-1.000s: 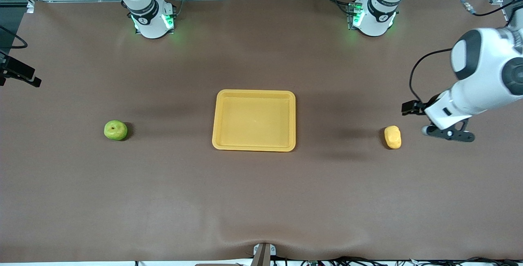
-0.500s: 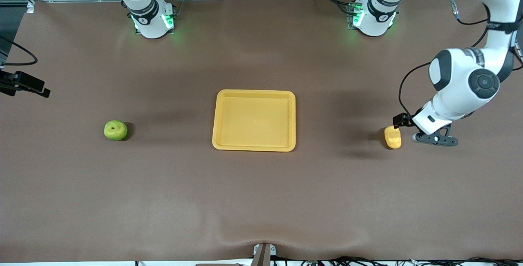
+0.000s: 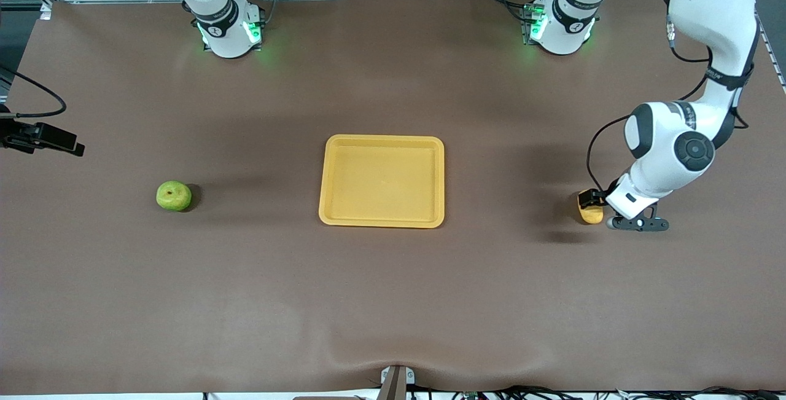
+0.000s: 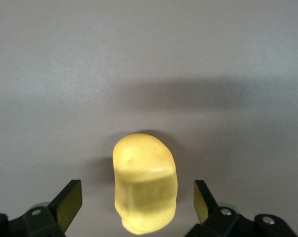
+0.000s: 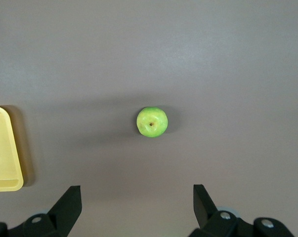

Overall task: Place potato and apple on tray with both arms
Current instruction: 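Lower the left gripper over the yellow potato and close on it, then lift the potato with the left gripper while the right gripper reaches the apple, then carry the potato to the tray while the right gripper grasps the apple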

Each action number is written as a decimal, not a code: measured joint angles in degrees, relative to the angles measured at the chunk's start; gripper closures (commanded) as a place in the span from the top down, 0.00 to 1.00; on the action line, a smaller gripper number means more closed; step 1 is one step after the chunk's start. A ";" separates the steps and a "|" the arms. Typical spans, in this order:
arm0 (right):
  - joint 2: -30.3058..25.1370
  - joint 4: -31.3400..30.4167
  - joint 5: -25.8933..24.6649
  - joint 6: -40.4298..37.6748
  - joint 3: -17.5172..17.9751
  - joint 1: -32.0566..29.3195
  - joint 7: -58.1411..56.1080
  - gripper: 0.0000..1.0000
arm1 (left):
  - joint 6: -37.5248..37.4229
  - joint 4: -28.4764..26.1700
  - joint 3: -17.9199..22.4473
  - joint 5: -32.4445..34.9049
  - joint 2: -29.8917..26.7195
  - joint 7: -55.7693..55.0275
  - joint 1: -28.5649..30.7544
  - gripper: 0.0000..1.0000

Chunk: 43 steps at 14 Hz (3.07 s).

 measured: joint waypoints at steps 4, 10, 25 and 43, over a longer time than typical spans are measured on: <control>1.34 -0.03 -0.85 -0.06 -0.43 -0.41 -0.10 1.00 | 0.96 0.01 -0.01 0.00 2.54 -3.09 0.01 0.38; 4.99 -0.06 -1.15 0.83 -0.41 -0.70 -0.20 1.00 | 1.07 0.30 -0.04 0.00 3.30 -3.18 -0.05 0.00; 16.58 -2.93 0.82 10.40 -0.21 -0.72 -0.25 1.00 | -13.84 4.99 -8.87 0.00 -11.85 -13.87 -4.10 0.00; 24.22 -16.04 1.33 28.60 0.02 -0.72 -2.62 1.00 | -21.07 27.32 -15.71 14.11 14.65 -57.09 -30.71 0.00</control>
